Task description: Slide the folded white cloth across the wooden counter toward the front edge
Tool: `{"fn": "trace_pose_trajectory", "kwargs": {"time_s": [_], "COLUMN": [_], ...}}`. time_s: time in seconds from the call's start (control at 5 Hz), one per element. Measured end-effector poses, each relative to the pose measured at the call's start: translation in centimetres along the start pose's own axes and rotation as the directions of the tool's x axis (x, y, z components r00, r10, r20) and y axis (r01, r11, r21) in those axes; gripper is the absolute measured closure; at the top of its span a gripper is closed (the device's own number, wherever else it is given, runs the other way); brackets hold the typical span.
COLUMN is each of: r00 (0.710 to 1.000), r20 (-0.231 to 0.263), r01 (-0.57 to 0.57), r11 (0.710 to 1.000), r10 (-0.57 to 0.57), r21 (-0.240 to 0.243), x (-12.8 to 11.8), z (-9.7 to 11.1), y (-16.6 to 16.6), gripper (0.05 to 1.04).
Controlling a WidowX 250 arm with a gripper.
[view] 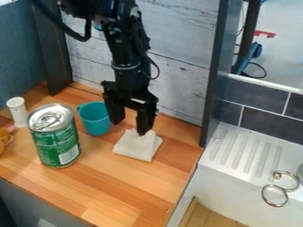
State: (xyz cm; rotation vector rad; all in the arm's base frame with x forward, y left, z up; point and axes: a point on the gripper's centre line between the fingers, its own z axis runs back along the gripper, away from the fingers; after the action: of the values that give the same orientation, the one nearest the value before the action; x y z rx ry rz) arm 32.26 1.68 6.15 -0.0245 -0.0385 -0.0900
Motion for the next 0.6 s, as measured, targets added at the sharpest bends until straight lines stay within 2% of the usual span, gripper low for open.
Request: {"fn": "trace_pose_trajectory", "kwargs": {"time_s": [0.2,0.6], "r00": [1.0,0.999], "r20": [-0.003,-0.025], "r01": [-0.014,-0.044], "r11": [0.999,0.999], "r10": [0.014,0.044], "r21": [-0.034,0.003], "x": [0.6,0.6], "z": [-1.7,-3.4], "y": [-0.4,-1.1], "gripper": [0.083,0.083]}}
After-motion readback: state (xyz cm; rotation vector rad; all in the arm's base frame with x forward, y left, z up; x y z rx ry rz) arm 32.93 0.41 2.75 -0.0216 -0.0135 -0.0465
